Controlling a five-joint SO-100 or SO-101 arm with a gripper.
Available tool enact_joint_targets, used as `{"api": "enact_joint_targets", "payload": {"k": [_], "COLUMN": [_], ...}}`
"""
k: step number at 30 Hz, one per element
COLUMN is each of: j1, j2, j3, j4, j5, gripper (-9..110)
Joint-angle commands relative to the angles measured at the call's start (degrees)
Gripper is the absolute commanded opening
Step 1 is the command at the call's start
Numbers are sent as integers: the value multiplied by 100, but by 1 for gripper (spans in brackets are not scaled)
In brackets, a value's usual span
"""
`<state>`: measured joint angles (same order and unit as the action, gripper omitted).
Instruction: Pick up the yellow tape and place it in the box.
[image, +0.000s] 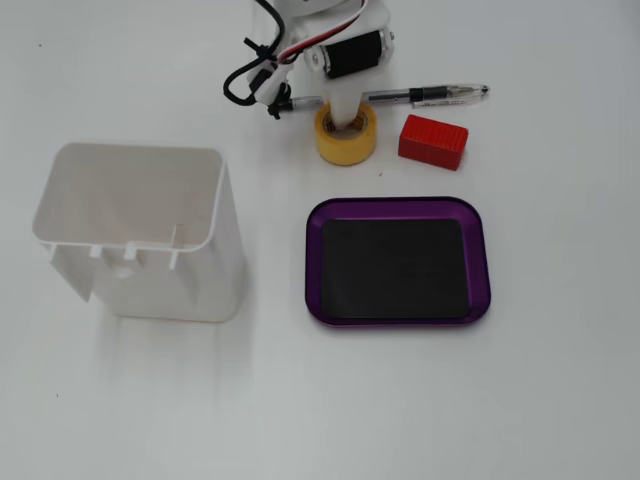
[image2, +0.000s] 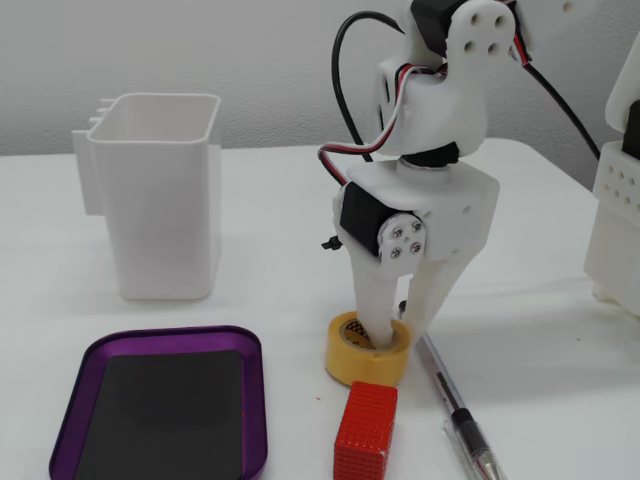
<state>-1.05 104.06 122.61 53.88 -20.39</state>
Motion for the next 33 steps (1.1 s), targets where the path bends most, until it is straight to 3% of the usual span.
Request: {"api": "enact_joint_targets", "payload": {"k": [1,8,13,24,33], "j1": [-35,-105,-97,-510,-466], "j2": [527,1424,1266,-193,-1538], "j3": [-554,-1266,-1318,-1459,-2101], "j4": [290,378,-554,-1934,-1934], "j5": [255,615,615,624,624], "gripper": [-1,-1,-1,-1,2]}}
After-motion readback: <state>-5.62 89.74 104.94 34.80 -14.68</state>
